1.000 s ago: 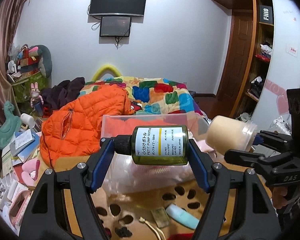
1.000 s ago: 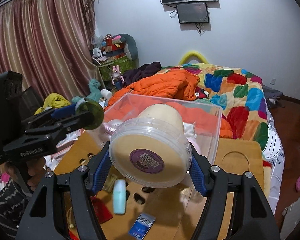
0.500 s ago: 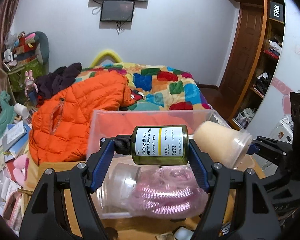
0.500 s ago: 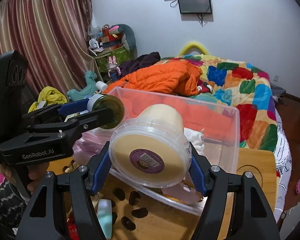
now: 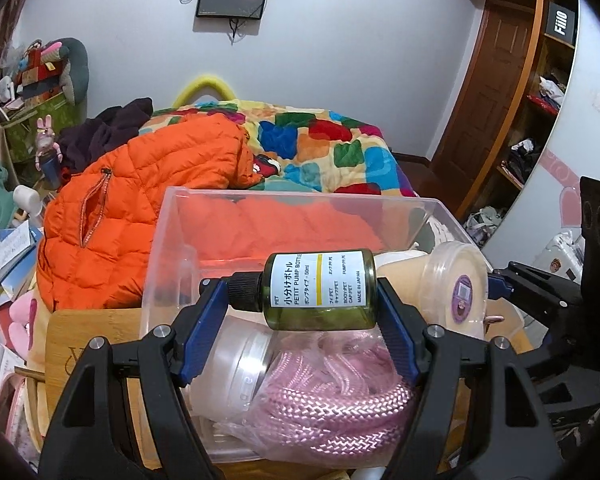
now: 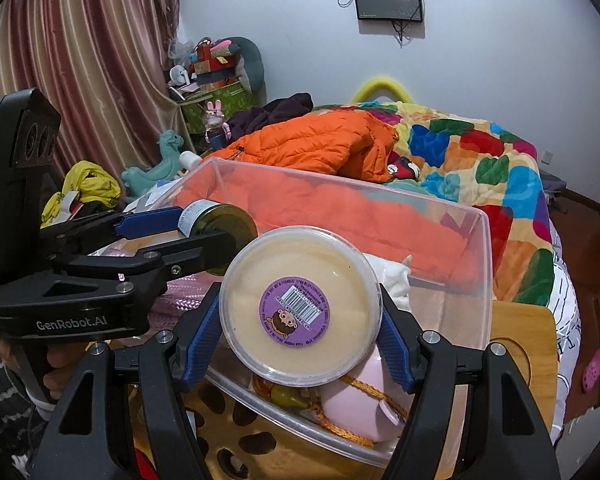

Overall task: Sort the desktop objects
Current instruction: 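Lift the green bottle with the left tool while the right tool carries the jar over the box, then open the left tool over the box while the right tool releases the cream jar into it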

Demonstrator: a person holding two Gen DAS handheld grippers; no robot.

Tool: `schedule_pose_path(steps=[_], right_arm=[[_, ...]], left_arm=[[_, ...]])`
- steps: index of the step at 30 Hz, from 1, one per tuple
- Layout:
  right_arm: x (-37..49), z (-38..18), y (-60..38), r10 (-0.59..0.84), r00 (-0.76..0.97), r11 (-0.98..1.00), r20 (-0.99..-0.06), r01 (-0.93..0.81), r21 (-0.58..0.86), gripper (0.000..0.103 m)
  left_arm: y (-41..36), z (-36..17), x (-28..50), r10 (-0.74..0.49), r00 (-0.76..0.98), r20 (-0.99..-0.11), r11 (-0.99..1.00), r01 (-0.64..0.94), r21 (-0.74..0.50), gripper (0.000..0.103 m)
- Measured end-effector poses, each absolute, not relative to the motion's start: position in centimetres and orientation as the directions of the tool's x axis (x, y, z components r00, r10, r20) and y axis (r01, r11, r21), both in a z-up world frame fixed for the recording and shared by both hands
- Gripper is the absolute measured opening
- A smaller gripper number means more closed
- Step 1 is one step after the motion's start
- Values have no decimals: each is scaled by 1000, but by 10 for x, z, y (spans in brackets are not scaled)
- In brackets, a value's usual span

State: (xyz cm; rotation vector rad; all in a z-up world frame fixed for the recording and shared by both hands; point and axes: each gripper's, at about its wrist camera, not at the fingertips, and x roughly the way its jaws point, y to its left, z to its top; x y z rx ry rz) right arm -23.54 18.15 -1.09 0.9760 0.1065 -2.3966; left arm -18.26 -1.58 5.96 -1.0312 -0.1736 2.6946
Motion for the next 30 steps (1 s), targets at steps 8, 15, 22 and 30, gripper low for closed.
schedule_pose_path(steps=[8,15,22,30], right_arm=[[-225,-5,175,-397,-618,-864,-678,501,50,68],[-206,12,180,-386,-677,-874,-627,486,14,80],[-197,19,186,-370,-691,-885,-621,465,11,80],[-173,29,192,-364,-710,-892,-603,453,6,80]], left_arm=[[-20,62,-181,310,-702,-641,-950,-194,-247,73],[-16,73,-171,326,-710,-625,-944,-212,-252,73],[-12,85,-152,308,-726,-615,-951,-214,-224,73],[-12,92,-123,273,-732,-624,-962,-207,-178,74]])
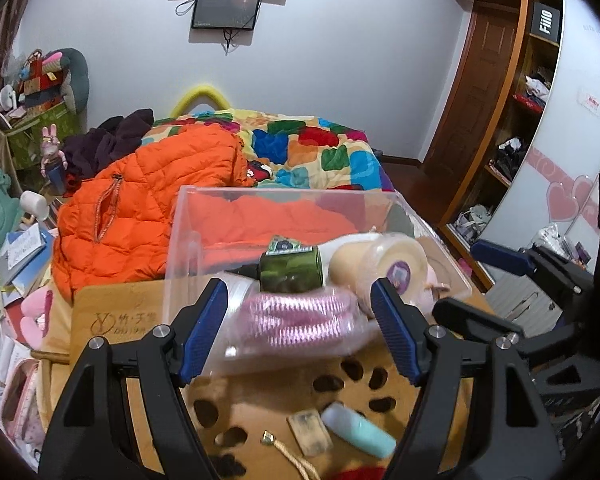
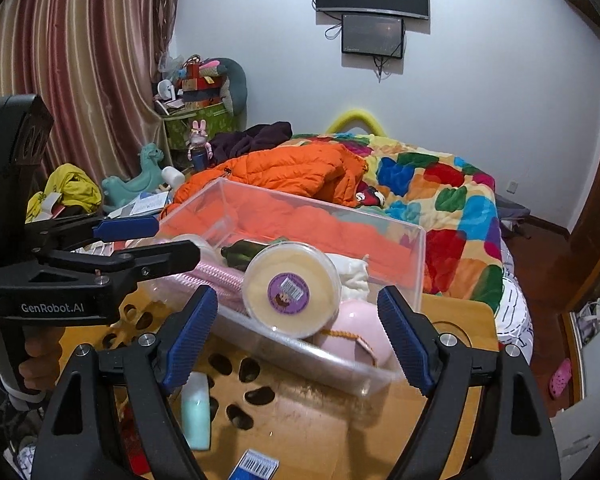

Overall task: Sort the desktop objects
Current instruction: 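Open the left tool over the box while the right tool releases the cream jar into it, then grasp the red pouch with gold tassel with the left tool while the right tool grasps the blue Max card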

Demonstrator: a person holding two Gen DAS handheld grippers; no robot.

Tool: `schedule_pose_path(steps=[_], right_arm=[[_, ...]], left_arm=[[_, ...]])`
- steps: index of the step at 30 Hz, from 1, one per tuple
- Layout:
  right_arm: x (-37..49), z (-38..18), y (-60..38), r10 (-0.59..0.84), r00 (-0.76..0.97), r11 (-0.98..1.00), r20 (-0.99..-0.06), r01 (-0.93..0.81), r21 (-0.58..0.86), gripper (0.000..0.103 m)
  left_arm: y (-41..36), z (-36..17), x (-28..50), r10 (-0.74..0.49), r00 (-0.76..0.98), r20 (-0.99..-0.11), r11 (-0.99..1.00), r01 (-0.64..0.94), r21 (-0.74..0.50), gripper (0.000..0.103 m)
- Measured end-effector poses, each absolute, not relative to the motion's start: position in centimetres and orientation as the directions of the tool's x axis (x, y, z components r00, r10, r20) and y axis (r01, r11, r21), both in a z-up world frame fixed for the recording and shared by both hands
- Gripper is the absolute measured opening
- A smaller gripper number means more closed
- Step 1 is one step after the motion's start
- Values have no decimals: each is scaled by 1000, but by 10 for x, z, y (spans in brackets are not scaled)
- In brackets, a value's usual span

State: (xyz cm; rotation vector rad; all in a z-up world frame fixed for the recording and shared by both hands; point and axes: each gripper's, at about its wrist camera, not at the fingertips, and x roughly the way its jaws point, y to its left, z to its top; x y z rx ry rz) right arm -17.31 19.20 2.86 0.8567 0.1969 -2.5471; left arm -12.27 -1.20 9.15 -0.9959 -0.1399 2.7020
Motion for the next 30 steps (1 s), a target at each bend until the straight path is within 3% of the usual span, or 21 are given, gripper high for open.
schedule_pose_path(steps=[16,22,30], right_arm=[[-120,-7,197,-335,-640,-882,-692,472,-10,81],[-116,-35,200,-362,-553,-874,-751,480,68,81],[-96,-46,206,-396,-547,-863,-738,497,95,79]], left_arm=[[-13,66,-58,237,-688,-686,-969,-213,-122,77],[-20,47,-47,231,-652,-722,-971,-196,-135,77],[-4,23,-16,278,-598,-752,-955,-256,-150,77]])
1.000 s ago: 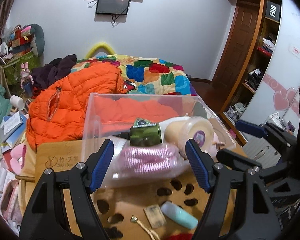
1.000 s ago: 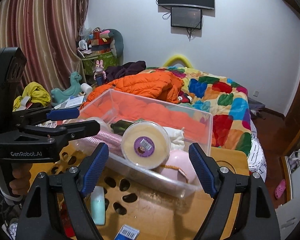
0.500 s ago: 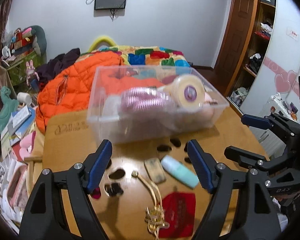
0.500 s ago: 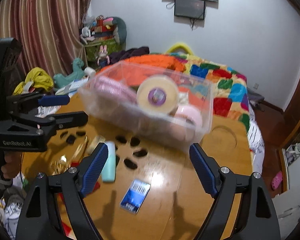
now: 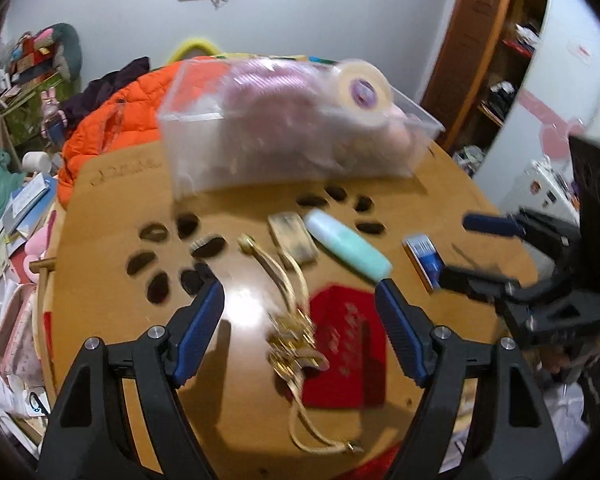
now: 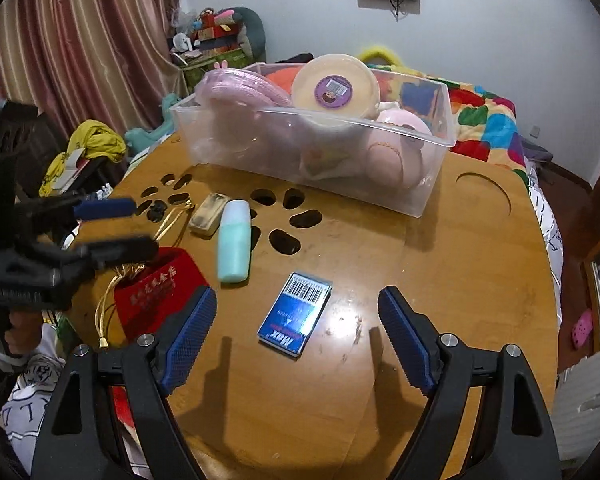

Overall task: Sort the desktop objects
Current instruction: 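Grasp the red pouch with gold tassel with the left tool while the right tool grasps the blue Max card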

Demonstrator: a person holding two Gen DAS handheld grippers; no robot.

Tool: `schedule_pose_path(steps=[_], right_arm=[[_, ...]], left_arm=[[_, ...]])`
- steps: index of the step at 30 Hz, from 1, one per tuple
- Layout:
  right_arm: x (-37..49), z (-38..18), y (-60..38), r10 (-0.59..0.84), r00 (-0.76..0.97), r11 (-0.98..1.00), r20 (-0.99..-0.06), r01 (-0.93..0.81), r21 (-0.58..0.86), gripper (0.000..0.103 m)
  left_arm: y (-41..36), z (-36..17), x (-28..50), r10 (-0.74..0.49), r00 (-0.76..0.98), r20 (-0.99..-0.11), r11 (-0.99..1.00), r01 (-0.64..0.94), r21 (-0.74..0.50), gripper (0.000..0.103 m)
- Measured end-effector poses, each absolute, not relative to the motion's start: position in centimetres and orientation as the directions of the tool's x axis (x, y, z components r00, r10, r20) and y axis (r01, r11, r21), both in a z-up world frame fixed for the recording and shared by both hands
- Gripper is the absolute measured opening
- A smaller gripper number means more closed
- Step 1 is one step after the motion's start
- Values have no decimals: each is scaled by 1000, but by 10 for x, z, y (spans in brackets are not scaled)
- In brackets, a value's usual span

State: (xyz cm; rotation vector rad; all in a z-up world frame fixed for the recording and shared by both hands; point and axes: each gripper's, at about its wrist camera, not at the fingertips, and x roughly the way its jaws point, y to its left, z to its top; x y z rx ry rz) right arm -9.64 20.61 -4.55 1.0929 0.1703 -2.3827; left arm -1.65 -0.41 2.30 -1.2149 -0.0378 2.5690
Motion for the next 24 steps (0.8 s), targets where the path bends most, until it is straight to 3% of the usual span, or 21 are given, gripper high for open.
schedule_pose_path(steps=[8,19,24], right_arm=[[-95,-56,193,-368,-542,-859,-755,509,54,54],[-94,-63,187,-309,-563,-871,-766,491,-10,25],[-93,-61,190,-316,-561,-872,-765,489,2,25]], left_arm=[[0,5,-8,304,-541,-784,-944,-284,-170,77],[18,1,-2,241,-595,-767,-951,-301,-65,76],[19,1,-1,217,-621,-753,-956,-290,-36,52]])
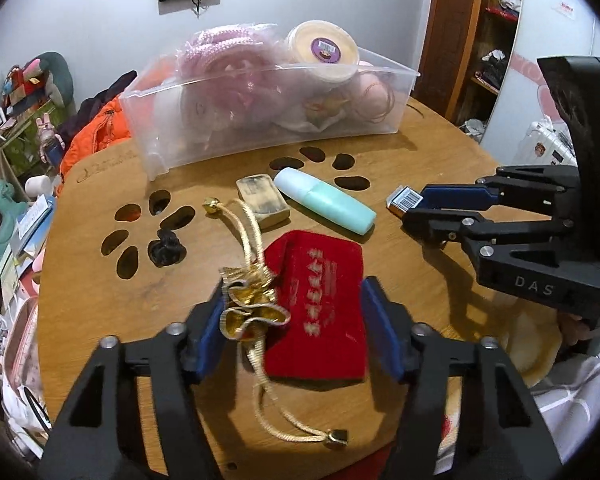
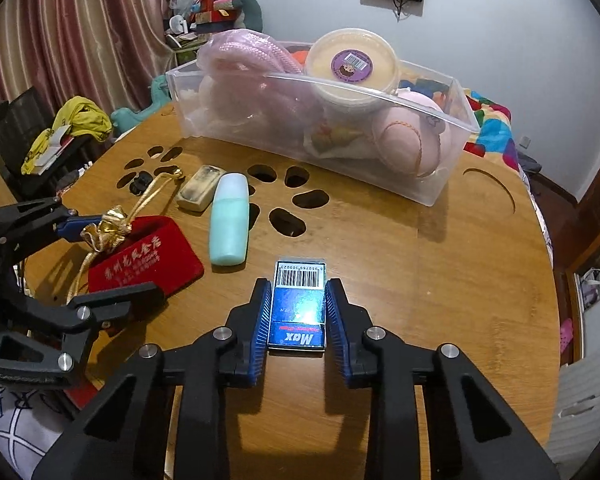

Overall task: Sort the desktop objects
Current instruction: 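Grasp the red pouch with gold tassel with the left tool while the right tool grasps the blue Max card, then carry the red pouch with the left tool while the right tool carries the card over the box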

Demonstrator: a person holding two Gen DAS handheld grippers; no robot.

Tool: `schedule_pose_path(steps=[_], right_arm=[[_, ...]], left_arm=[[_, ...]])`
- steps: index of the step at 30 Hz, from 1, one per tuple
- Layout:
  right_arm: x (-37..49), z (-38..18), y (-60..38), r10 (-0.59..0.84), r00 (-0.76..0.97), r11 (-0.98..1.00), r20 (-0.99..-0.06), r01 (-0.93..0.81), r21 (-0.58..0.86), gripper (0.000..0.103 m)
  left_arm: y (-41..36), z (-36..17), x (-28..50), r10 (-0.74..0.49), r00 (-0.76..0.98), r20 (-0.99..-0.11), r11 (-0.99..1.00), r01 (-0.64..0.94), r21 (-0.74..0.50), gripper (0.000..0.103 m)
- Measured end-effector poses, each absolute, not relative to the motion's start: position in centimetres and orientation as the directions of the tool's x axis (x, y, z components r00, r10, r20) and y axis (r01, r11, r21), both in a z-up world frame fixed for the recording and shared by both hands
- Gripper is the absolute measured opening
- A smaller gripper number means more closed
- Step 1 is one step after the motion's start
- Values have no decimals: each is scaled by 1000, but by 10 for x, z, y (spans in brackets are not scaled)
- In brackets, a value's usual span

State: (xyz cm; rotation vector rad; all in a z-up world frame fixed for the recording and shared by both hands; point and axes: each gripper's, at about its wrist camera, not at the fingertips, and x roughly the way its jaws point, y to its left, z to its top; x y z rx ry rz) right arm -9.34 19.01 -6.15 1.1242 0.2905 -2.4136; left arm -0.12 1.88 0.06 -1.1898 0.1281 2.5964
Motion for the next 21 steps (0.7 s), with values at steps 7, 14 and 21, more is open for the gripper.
schedule_pose_path(steps=[7,14,21], right_arm=[[-93,-57,191,-330,-569,-874,-753,486,16,25],[-94,-48,194,-343,-586,-876,-734,483,23,25],[-99,-37,195,-343,-607,-878,-717,479,14,25]], left_arm=[[5,2,-7,218,-631,-745,-967,-245,-75,28],[-10,15,-11,222,-662,-716,-972,-207,-110,28],[-15,38,-17,258,-689,-677,-965,-216,-148,28]])
